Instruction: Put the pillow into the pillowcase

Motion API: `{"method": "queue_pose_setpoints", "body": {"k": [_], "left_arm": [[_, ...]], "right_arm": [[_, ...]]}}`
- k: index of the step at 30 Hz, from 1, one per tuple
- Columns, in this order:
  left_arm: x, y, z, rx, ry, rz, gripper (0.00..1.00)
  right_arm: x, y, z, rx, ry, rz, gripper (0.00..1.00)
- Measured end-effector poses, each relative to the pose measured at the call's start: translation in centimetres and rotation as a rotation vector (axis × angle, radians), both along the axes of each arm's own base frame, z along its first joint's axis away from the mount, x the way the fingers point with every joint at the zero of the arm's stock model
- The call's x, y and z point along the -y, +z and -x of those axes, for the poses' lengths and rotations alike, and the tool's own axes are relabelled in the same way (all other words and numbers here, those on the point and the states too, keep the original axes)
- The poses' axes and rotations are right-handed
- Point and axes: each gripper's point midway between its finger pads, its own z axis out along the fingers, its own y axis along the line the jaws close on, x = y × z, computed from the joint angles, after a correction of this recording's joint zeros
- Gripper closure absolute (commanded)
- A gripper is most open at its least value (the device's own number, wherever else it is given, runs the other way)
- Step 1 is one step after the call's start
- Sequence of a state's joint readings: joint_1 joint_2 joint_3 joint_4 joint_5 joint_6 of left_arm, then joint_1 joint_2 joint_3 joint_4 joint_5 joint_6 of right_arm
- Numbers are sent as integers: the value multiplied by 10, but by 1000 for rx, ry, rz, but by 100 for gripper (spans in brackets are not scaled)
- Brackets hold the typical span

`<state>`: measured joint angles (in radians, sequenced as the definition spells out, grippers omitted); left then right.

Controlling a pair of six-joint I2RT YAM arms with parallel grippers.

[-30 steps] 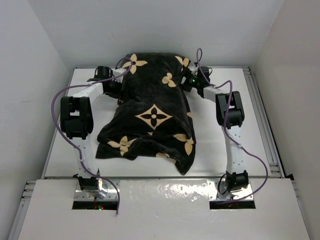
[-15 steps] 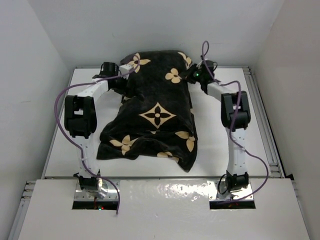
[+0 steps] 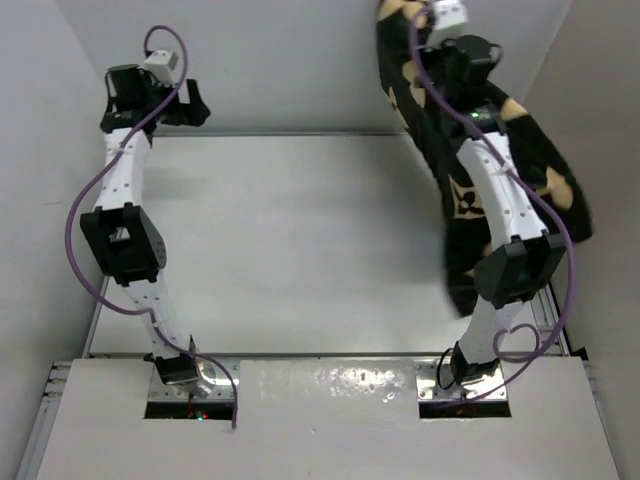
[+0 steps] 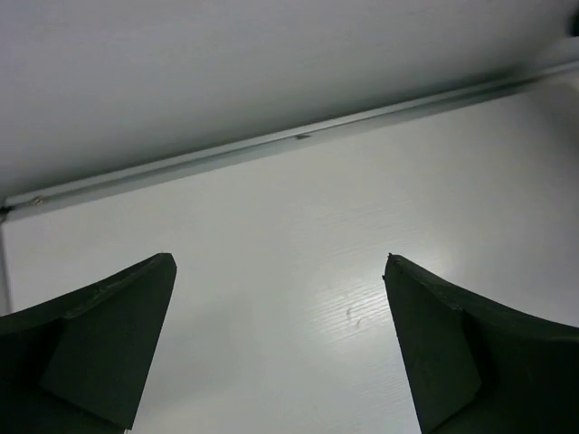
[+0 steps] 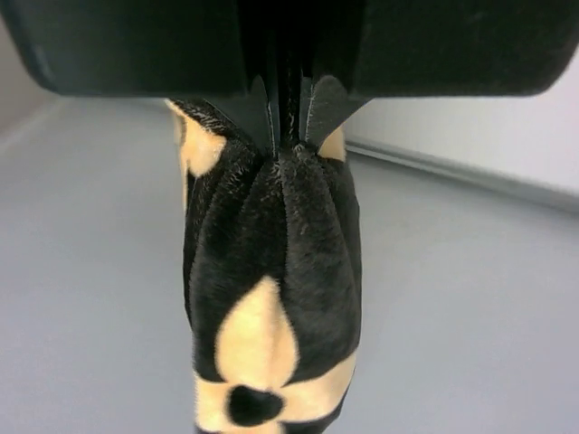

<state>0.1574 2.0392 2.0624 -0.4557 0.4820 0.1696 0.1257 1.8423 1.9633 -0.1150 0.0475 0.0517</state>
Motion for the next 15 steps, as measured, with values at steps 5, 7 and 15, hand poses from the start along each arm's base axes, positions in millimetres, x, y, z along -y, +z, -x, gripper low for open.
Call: {"method": "queue_pose_setpoints", "body": {"k": [5, 7, 15], "left_arm": [[-46, 4, 24, -20, 94, 19, 0], [-54, 2, 33, -31, 110, 27, 0], [-103, -20, 75, -94, 214, -16, 0]], "right_arm": [[-154, 6, 43, 82, 304, 371, 100], [-221, -25, 72, 90, 440, 471, 100], [-331, -322, 270, -217, 868, 632, 1]]}}
